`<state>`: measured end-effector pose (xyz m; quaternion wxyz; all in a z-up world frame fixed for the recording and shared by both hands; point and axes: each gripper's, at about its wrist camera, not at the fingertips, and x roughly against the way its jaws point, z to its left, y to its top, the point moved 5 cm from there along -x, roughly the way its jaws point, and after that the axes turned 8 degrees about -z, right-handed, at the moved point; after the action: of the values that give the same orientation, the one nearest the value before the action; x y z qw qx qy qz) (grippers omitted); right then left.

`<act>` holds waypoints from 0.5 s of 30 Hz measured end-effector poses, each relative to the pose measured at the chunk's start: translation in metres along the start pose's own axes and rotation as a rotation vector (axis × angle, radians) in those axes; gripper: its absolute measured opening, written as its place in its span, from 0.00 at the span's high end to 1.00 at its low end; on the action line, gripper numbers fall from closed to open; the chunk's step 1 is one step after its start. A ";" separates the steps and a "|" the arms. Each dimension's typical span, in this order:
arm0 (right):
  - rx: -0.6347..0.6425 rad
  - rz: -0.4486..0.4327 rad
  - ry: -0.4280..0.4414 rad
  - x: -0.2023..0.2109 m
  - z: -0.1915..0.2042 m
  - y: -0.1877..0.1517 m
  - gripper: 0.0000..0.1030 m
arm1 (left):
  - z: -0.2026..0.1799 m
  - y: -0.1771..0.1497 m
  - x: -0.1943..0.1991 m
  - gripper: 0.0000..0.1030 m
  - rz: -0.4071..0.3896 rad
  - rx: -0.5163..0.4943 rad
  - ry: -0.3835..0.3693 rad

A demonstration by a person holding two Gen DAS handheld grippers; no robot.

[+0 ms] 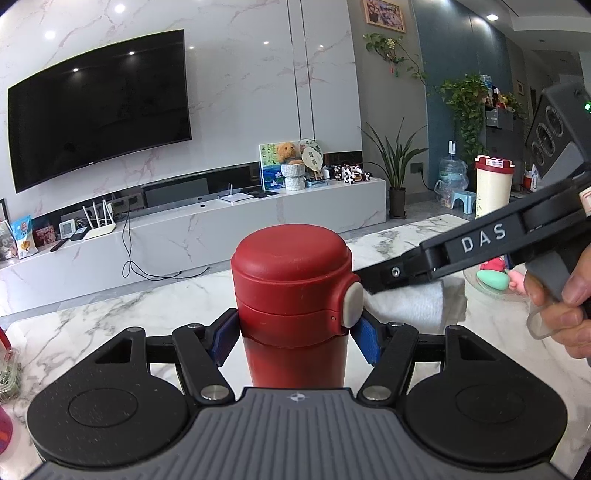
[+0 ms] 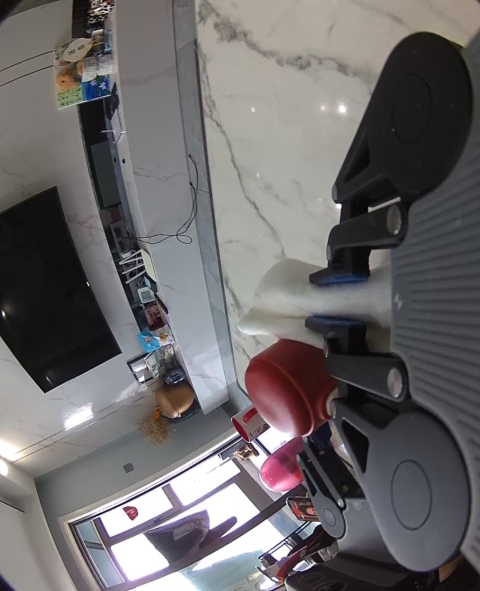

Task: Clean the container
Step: 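Wipe the thermos side with the towel in the right tool while the left tool holds it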

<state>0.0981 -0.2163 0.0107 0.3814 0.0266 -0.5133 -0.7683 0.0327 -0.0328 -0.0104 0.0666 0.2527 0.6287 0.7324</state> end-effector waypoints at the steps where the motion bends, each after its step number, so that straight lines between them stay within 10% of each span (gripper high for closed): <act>1: -0.005 0.001 0.002 0.000 -0.001 -0.001 0.81 | 0.001 0.000 0.000 0.39 0.001 0.001 -0.001; 15: -0.014 0.006 0.021 -0.002 0.000 0.001 0.81 | 0.005 0.000 -0.001 0.38 0.041 0.001 0.003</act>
<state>0.1004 -0.2150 0.0107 0.3893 0.0306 -0.5040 -0.7703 0.0364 -0.0286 -0.0104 0.0505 0.2643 0.6240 0.7336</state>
